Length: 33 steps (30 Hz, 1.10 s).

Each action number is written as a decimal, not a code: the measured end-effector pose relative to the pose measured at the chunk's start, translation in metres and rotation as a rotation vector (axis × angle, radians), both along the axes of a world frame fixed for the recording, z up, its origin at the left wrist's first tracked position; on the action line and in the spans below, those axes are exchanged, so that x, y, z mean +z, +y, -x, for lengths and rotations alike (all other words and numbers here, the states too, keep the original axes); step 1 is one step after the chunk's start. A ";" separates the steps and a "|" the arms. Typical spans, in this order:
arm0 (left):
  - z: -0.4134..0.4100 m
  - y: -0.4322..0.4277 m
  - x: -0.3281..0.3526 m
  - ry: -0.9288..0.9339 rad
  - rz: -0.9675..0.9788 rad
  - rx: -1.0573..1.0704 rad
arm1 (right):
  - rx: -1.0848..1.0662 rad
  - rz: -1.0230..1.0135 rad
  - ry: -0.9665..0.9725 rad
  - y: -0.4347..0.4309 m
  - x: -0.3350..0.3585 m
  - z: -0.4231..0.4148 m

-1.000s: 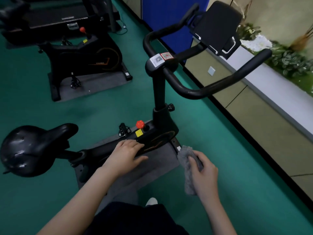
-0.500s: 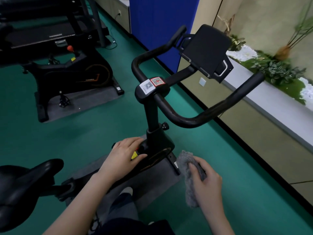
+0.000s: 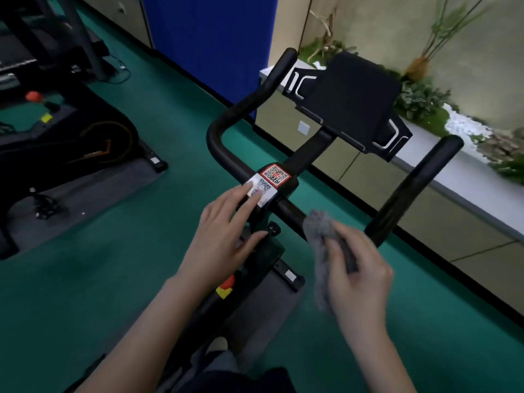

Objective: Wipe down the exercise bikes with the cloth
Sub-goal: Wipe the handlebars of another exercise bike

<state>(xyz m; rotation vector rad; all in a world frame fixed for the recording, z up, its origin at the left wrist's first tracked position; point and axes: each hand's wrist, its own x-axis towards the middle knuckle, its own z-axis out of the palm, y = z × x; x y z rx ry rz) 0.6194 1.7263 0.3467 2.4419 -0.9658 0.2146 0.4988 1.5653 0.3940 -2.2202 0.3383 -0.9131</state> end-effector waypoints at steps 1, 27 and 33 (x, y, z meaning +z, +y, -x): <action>-0.008 -0.005 0.002 -0.012 0.010 -0.032 | -0.023 0.077 -0.012 -0.001 0.004 -0.012; -0.058 -0.035 -0.008 0.049 0.264 -0.260 | 0.195 -0.206 0.905 -0.050 0.004 -0.123; -0.059 -0.034 -0.008 0.045 0.273 -0.267 | 0.263 -0.211 1.055 -0.070 0.008 -0.114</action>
